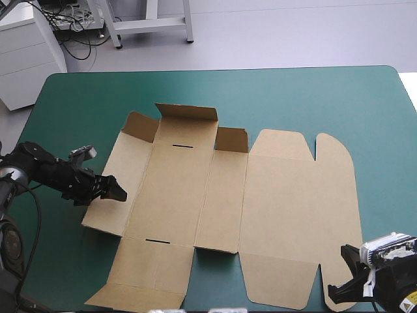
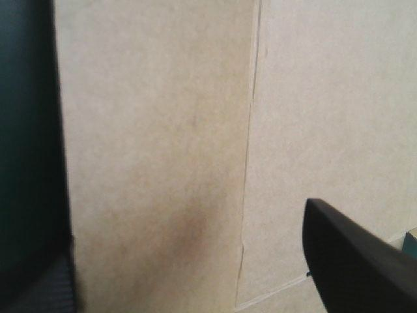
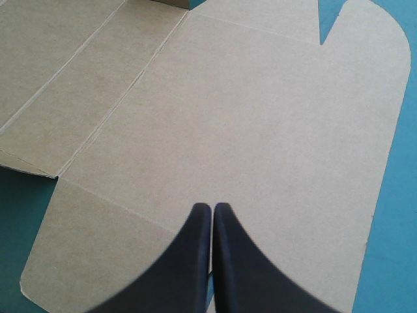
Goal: Fold the box
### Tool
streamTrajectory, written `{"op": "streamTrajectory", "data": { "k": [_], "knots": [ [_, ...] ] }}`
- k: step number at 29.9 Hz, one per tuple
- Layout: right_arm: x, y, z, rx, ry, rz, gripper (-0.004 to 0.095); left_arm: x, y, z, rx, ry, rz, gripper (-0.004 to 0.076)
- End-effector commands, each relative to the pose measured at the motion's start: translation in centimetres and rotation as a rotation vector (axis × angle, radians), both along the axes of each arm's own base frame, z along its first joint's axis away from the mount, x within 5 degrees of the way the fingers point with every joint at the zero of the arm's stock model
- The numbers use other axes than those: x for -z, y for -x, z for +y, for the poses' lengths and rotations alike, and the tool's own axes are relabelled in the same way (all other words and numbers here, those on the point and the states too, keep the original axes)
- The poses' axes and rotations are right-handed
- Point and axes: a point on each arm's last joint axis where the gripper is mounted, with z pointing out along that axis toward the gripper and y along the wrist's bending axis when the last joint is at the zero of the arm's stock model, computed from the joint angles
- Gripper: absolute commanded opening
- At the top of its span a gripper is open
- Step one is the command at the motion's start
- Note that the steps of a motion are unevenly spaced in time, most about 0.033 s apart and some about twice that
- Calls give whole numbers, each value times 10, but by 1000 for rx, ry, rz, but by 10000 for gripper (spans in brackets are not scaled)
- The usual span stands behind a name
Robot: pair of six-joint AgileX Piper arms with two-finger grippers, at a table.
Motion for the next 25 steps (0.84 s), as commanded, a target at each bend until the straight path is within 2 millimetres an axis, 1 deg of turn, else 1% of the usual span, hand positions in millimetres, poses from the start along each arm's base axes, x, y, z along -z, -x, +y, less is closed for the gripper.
{"op": "streamTrajectory", "data": {
  "k": [1,6,8,10,13,15,16,22,23,25],
  "knots": [
    [-12,-3,1,7,-20,-77,-4,-15,11,-14,42,75,46,554],
    [-12,-3,1,7,-20,-77,-4,-15,12,-23,48,80,60,540],
    [-12,-3,1,7,-20,-77,-4,-16,12,-26,50,76,62,504],
    [-12,-3,1,7,-20,-77,-4,-17,13,-26,51,76,61,422],
    [-12,-3,1,7,-20,-77,-4,-17,13,-26,45,76,65,205],
    [-12,-3,1,7,-20,-77,-4,-17,13,-26,45,76,65,16],
    [-12,-3,1,7,-20,-77,-4,-17,13,-26,45,76,65,-28],
    [-12,-3,1,7,-20,-77,-4,-17,12,-26,45,78,65,-31],
    [-12,-3,1,7,-20,-77,-4,-18,11,-26,45,76,59,-31],
    [-12,-3,1,7,-20,-77,-4,-27,5,-25,47,71,21,-32]
  ]
}}
